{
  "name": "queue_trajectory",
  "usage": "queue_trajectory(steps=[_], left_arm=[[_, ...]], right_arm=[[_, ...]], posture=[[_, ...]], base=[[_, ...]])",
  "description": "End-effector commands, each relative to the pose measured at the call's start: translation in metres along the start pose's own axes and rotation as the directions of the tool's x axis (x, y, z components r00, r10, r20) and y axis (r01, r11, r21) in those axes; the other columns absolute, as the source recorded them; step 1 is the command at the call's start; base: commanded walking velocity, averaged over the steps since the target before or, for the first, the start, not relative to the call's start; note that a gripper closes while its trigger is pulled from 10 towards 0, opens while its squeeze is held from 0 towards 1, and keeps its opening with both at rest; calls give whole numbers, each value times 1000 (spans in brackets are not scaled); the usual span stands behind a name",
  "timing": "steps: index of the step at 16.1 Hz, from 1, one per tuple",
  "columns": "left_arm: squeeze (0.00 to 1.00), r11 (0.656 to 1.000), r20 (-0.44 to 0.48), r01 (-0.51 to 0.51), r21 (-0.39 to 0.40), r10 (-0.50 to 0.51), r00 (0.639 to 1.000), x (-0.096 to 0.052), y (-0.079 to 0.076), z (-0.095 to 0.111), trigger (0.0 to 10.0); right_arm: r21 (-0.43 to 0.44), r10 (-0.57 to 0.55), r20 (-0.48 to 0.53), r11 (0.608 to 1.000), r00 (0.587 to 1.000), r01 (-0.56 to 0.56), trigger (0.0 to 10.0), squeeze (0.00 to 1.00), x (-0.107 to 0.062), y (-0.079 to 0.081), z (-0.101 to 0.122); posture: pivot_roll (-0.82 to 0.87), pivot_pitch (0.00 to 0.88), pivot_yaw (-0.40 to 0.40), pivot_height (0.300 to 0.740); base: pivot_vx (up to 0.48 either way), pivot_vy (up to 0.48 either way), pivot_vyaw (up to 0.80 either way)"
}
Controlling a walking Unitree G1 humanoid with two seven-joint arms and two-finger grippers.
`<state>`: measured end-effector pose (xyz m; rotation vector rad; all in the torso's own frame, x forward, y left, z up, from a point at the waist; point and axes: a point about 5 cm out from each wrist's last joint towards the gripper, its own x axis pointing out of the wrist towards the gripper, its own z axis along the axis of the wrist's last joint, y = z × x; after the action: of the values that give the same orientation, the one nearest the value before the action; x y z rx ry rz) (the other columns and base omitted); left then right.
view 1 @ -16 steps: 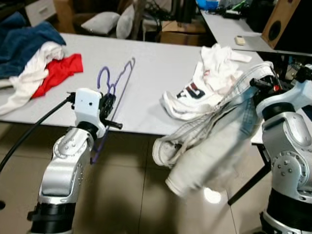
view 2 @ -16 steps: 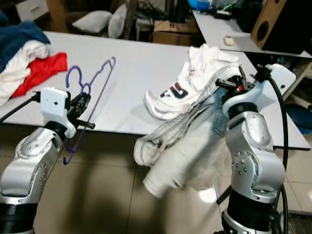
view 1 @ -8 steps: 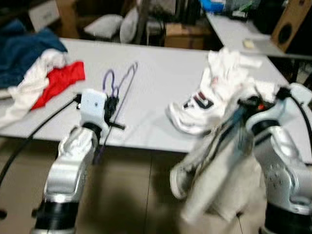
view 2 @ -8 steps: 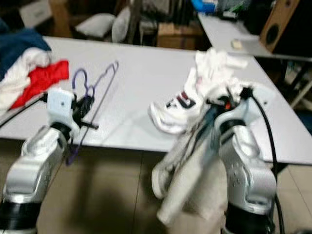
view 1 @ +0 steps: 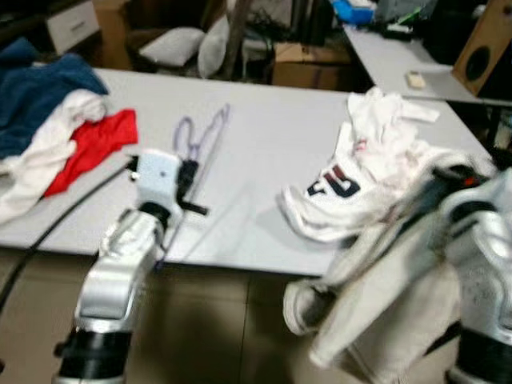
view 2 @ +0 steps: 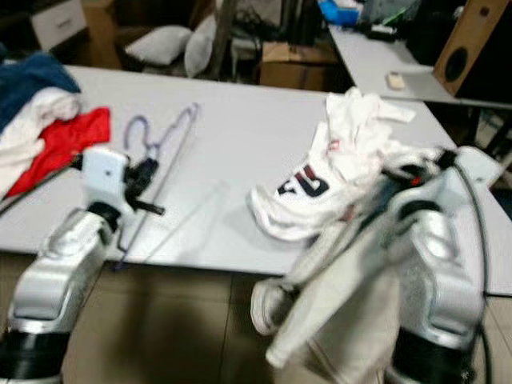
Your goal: Hang hanger
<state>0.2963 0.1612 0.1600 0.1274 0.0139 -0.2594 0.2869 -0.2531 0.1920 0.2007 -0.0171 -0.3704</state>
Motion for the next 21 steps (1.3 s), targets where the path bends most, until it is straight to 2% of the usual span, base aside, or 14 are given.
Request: queue_trajectory(steps=[1,2,3,4,5,6,7,8,9,10,12,14,17,21], left_arm=[[0,1000,14,25,-10,-25,1000,2,-10,2,10000],[0,1000,16,25,-9,-24,1000,4,-9,3,10000],[0,1000,21,30,-6,-30,999,6,-7,5,10000],[0,1000,32,28,7,-28,999,9,-3,8,10000],[0,1000,39,19,12,-20,999,11,0,11,10000],[0,1000,52,-1,15,0,999,11,5,14,10000],[0,1000,58,-21,11,20,998,10,8,16,10000],[0,999,58,-31,8,31,998,9,9,15,10000],[0,999,52,-40,4,39,998,6,9,12,10000],[0,999,41,-35,2,35,999,4,6,7,10000],[0,1000,39,-28,3,28,999,5,4,7,10000],[0,1000,35,-21,1,21,999,4,5,8,10000],[0,999,11,-47,17,46,999,0,10,3,10000],[0,999,15,-21,33,20,1000,2,8,5,10000]], right_arm=[[3,-99,142,995,985,99,10000,0,15,-23,36],[34,-62,199,998,978,57,10000,0,51,-13,71],[41,81,223,995,971,-92,10000,0,76,25,107],[1,290,333,951,897,-308,10000,0,78,79,156],[3,381,419,907,824,-421,10000,0,70,104,186],[12,468,536,828,703,-560,10000,0,54,129,224],[-4,505,589,783,631,-622,10000,0,46,138,242],[-4,527,592,758,609,-652,10000,0,44,143,242],[-21,586,558,718,587,-696,10000,0,44,151,229],[-100,671,431,700,604,-707,10000,0,54,159,184],[-104,682,326,714,655,-692,10000,0,61,154,145],[-139,676,207,736,707,-662,10000,0,66,139,101],[-142,666,18,740,746,-657,10000,0,48,105,44],[-185,735,-370,541,568,-820,10000,0,1,83,-20]], posture=[[0,0,-49,740],[-9,0,-37,740],[-11,0,-34,740],[-3,0,-37,740],[0,0,-43,740],[0,0,-43,740],[14,0,-67,740],[16,0,-76,740],[14,0,-79,740],[14,0,-81,740],[15,0,-81,740],[20,0,-76,740],[20,0,-66,740],[14,0,-54,740]], base=[[382,0,0],[382,0,0],[382,0,0],[382,0,0],[379,0,0],[382,0,0],[379,0,0],[379,0,0],[379,0,0],[379,0,0],[381,0,0],[326,0,0],[0,0,0],[0,0,0]])
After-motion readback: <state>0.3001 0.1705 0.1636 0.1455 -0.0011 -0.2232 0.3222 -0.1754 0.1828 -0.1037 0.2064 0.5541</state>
